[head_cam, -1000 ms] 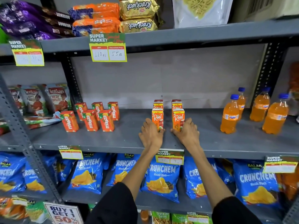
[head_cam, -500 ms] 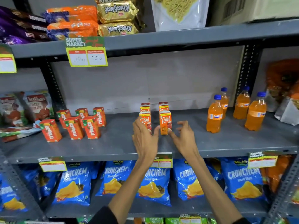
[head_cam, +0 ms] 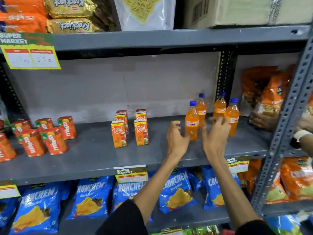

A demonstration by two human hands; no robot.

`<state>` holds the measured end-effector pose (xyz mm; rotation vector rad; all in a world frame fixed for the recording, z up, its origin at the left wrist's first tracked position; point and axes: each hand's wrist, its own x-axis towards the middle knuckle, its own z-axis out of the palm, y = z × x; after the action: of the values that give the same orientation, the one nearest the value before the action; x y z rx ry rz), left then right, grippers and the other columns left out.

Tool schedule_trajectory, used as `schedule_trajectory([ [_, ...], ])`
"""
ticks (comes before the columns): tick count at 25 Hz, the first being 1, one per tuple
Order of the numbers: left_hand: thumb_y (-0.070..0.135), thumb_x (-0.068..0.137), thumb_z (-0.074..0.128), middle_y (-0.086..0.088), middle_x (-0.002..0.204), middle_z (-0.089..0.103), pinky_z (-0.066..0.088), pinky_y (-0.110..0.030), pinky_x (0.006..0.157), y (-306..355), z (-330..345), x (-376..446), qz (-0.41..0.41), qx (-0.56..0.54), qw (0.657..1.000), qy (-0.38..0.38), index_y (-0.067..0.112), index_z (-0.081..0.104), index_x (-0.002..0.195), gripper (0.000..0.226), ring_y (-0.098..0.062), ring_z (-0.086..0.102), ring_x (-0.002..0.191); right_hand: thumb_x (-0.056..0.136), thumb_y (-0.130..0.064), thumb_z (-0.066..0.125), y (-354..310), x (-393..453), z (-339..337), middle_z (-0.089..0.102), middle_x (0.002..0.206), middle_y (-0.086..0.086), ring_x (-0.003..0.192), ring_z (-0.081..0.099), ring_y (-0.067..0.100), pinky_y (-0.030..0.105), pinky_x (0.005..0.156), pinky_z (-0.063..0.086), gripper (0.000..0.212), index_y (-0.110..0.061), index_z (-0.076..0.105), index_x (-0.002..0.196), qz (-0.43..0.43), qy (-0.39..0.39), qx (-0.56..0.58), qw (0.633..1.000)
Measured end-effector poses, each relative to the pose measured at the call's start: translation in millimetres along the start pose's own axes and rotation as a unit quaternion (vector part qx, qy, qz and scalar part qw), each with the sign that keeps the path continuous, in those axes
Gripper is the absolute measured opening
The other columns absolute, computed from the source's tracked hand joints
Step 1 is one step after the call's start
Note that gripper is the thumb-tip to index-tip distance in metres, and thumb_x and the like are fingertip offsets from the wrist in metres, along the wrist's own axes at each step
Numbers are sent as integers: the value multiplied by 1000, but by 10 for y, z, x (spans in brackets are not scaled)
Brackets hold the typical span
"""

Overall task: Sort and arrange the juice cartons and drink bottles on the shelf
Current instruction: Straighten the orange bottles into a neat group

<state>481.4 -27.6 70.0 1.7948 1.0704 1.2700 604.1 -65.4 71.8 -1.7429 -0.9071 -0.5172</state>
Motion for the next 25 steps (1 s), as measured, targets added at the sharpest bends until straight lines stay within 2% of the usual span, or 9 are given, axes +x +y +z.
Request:
schedule_trajectory([
  [2, 20, 80, 84, -16, 138, 52, 46, -36, 100, 2, 184, 79, -29, 24, 999, -36, 9, 41, 140, 75, -29, 52, 127, 79, -25, 74, 122, 126, -8, 48, 126, 21, 110, 50, 38, 48, 88, 47, 57, -6, 43, 123, 72, 9, -63, 995],
  [4, 21, 80, 84, -17, 147, 47, 42, -43, 110, 8, 301, 135, -52, 38, 996, -61, 5, 35, 147, 85, -32, 44, 136, 76, -26, 76, 285, 251, -15, 43, 133, 27, 117, 47, 44, 53, 91, 46, 75, 1, 35, 133, 138, -3, -76, 988],
  [7, 20, 82, 83, -15, 135, 60, 48, -39, 98, -20, 399, 206, -62, 38, 995, -64, 7, 49, 132, 61, -32, 58, 124, 77, -24, 74, 569, 437, -2, 36, 141, 32, 128, 39, 49, 54, 102, 38, 88, 8, 25, 142, 202, -65, -12, 977],
  [8, 20, 83, 82, -14, 132, 62, 48, -38, 96, -29, 423, 217, -65, 37, 995, -63, 9, 51, 128, 56, -31, 60, 121, 76, -27, 72, 678, 480, 25, 39, 140, 31, 129, 39, 48, 52, 103, 37, 87, 7, 26, 142, 206, -96, 19, 974],
  [10, 21, 83, 82, -14, 132, 62, 49, -38, 95, -47, 441, 242, -68, 29, 995, -69, 10, 52, 127, 54, -31, 60, 119, 70, -40, 60, 870, 511, 104, 52, 128, 26, 119, 51, 44, 43, 93, 44, 77, 1, 40, 132, 204, -152, 55, 966],
  [13, 23, 81, 85, -13, 131, 61, 49, -36, 94, -43, 567, 281, -67, 18, 995, -70, 12, 53, 128, 58, -29, 60, 117, 79, -24, 60, 984, 543, 67, 58, 116, 24, 106, 60, 42, 34, 81, 42, 50, -1, 46, 122, 193, -186, 59, 962],
  [15, 23, 78, 87, -12, 130, 62, 49, -33, 90, -28, 685, 301, -64, 13, 996, -61, 13, 53, 126, 60, -25, 62, 113, 84, -10, 64, 938, 576, -16, 55, 124, 25, 114, 56, 42, 39, 89, 43, 50, -1, 42, 128, 176, -179, 82, 965],
  [18, 22, 76, 88, -9, 125, 65, 47, -27, 83, 24, 845, 313, -75, -3, 996, -46, 12, 54, 125, 61, -16, 61, 103, 87, -10, 65, 970, 601, -53, 51, 133, 21, 123, 51, 39, 41, 98, 41, 55, -4, 35, 132, 172, -193, 96, 961],
  [25, 26, 72, 91, -9, 123, 66, 51, -31, 84, 25, 1054, 316, -71, 3, 997, -17, 18, 52, 121, 62, -22, 65, 107, 93, -11, 59, 1079, 681, -77, 51, 137, 17, 129, 48, 37, 44, 102, 39, 51, -8, 33, 136, 165, -243, 97, 951],
])
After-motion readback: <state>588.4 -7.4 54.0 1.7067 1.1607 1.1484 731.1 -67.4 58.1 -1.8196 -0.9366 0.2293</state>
